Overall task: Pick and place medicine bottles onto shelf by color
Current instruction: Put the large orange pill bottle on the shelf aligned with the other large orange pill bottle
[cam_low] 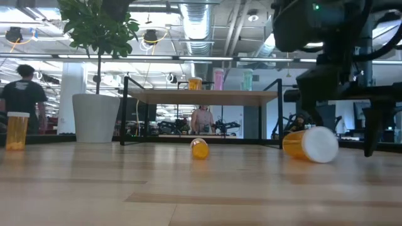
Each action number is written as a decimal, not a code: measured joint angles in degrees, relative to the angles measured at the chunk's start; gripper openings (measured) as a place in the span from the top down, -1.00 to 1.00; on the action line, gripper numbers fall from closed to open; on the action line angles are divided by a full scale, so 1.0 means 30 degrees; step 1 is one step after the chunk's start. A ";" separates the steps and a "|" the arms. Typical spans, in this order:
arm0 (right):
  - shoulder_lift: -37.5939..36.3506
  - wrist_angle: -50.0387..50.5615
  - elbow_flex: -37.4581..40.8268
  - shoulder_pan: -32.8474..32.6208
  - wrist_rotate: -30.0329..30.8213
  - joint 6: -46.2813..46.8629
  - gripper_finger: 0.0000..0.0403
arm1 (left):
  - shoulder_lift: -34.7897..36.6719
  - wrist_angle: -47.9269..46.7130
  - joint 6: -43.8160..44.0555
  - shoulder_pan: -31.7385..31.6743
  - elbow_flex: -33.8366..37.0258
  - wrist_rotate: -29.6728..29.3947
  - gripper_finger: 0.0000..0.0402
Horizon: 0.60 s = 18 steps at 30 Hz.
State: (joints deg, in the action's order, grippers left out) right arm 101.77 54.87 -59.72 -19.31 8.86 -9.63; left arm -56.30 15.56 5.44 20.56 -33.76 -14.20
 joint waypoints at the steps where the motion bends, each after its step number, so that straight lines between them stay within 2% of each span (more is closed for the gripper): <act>1: 0.0094 0.0050 -0.0005 -0.0058 0.0012 0.0050 -0.34 | -0.0013 -0.0111 0.0006 0.0006 0.0007 0.0007 -0.32; 18: 0.0199 0.1348 -0.0036 -0.0278 0.1087 0.0197 -0.34 | -0.0012 0.0071 0.0064 -0.0009 0.0007 0.0066 -0.32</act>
State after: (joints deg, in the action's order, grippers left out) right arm 102.36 58.91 -59.83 -20.14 12.12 -9.04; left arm -56.34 15.77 5.63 20.53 -33.74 -14.00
